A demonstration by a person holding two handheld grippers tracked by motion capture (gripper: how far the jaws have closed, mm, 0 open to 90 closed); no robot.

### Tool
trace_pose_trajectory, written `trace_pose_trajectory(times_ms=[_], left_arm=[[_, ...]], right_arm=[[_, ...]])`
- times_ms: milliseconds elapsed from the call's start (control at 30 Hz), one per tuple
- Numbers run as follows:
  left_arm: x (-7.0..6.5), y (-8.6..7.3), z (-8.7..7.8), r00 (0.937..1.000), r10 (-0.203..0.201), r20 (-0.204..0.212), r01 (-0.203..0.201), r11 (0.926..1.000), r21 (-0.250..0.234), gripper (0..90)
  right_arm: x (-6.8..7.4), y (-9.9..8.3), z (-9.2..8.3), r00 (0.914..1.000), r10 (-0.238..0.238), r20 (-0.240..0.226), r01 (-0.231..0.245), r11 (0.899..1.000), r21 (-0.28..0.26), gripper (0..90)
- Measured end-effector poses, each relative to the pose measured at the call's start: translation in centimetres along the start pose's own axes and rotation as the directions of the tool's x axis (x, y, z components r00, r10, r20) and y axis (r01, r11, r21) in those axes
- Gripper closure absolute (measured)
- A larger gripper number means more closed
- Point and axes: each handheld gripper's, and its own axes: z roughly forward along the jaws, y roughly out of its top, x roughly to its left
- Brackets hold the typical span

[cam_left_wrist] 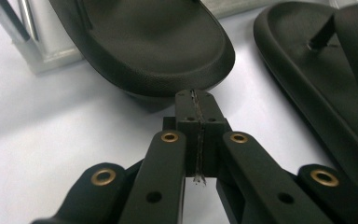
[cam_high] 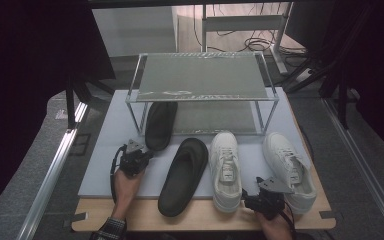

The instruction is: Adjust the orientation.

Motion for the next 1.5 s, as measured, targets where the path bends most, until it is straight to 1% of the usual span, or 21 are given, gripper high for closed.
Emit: trace_pose_trajectory(times_ms=[200, 500, 800, 933, 1100, 1300, 1367, 1500], left_arm=[[0.2, 1.1, 0.8, 0.9998, 0.007, -0.017, -0.006, 0.9999, 0.010, 89.5], [0.6, 2.4, 2.3, 0.9991, 0.002, -0.042, -0.002, 0.9998, 0.021, 89.5], [1.1, 3.2, 3.4, 0.9976, -0.008, -0.069, 0.009, 0.9996, 0.025, 89.4], [1.3, 3.5, 3.9, 0.9972, -0.016, -0.073, 0.018, 0.9994, 0.028, 89.4], [1.3, 3.8, 4.3, 0.9965, -0.019, -0.082, 0.021, 0.9995, 0.025, 89.4], [1.3, 3.9, 4.4, 0.9963, -0.031, -0.080, 0.032, 0.9992, 0.022, 89.4], [1.3, 3.8, 4.3, 0.9972, -0.031, -0.068, 0.032, 0.9991, 0.026, 89.4], [1.2, 3.5, 3.7, 0.9985, -0.035, -0.042, 0.036, 0.9992, 0.015, 89.4]], right_arm=[[0.0, 0.0, 0.0, 1.0000, 0.000, 0.000, 0.000, 1.000, 0.000, 25.0], [0.0, 0.0, 0.0, 1.0000, 0.000, 0.000, 0.000, 1.000, 0.000, 25.0], [0.0, 0.0, 0.0, 1.0000, 0.000, 0.000, 0.000, 1.000, 0.000, 25.0], [0.0, 0.0, 0.0, 1.0000, -0.002, 0.000, 0.002, 1.000, 0.000, 25.0], [0.0, 0.0, 0.0, 1.0000, -0.001, 0.000, 0.001, 1.000, -0.002, 25.0], [0.0, 0.0, 0.0, 1.0000, 0.000, 0.000, 0.000, 1.000, -0.003, 25.0], [0.0, 0.0, 0.0, 1.0000, -0.001, 0.000, 0.001, 1.000, -0.002, 25.0], [0.0, 0.0, 0.0, 1.0000, -0.001, -0.001, 0.001, 1.000, -0.002, 25.0]])
